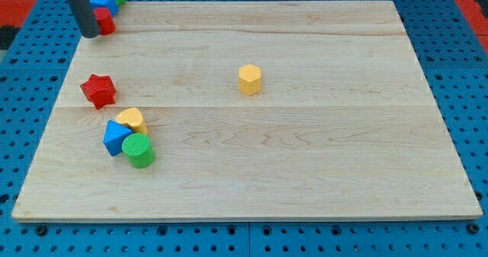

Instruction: Slide the red star slightly left

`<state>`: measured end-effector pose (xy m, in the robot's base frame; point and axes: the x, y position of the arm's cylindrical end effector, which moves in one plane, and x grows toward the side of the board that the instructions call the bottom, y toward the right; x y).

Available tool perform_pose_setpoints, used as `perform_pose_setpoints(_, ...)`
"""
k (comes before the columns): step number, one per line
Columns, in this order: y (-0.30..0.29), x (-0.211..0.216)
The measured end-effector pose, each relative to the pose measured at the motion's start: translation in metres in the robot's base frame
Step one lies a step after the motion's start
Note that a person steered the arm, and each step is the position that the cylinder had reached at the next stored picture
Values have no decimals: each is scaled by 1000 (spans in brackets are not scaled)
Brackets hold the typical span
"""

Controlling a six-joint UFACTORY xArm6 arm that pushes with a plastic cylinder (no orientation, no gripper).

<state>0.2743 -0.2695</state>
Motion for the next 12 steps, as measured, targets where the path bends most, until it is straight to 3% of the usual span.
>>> perform_pose_setpoints(2, 2, -11)
perform_pose_setpoints(4, 72, 21)
perform_pose_setpoints(7, 153, 37)
perform_pose_setpoints(8, 135, 92)
perform_pose_setpoints(9, 79, 142)
perform_pose_setpoints(10, 28, 160)
perform_pose_setpoints(12, 24, 160)
